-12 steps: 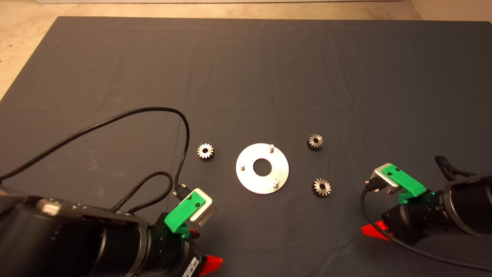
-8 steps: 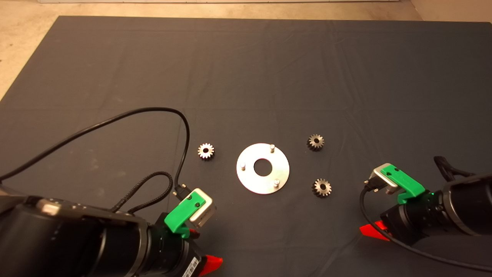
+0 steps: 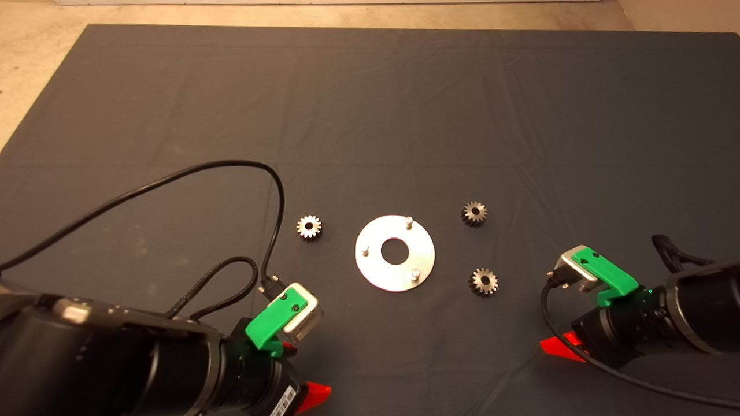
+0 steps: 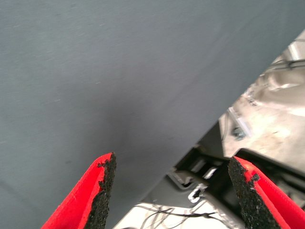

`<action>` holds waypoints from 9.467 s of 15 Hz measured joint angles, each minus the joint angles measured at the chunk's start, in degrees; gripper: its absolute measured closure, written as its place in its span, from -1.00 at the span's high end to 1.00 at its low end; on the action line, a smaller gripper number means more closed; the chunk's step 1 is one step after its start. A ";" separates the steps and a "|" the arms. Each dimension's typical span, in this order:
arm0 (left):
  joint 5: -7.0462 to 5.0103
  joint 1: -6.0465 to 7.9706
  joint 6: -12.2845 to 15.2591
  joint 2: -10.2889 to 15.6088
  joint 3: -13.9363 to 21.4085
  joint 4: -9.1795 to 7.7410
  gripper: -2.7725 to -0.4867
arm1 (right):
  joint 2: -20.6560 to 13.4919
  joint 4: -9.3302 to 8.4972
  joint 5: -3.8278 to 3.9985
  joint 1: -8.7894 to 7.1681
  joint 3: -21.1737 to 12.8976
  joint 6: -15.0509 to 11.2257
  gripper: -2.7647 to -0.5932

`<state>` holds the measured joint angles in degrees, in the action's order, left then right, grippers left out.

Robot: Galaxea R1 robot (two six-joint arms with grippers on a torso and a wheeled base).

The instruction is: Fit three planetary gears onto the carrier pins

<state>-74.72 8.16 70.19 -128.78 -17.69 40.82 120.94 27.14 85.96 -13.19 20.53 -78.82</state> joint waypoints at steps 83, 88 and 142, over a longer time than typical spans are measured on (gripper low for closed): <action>10.75 9.62 -51.21 -7.96 -41.40 -12.32 0.13 | 1.77 0.91 -0.26 3.17 -0.02 4.00 0.49; 12.35 9.15 -51.23 -8.01 -41.40 -12.32 0.13 | 1.77 0.91 -0.32 3.17 0.00 3.99 0.49; 21.73 3.74 -53.52 -5.32 -42.53 -10.93 -0.51 | 1.74 0.89 -1.34 2.83 -0.02 3.74 0.49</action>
<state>-52.99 11.90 16.66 -134.10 -60.22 29.89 122.69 28.03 84.61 -10.36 20.50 -75.08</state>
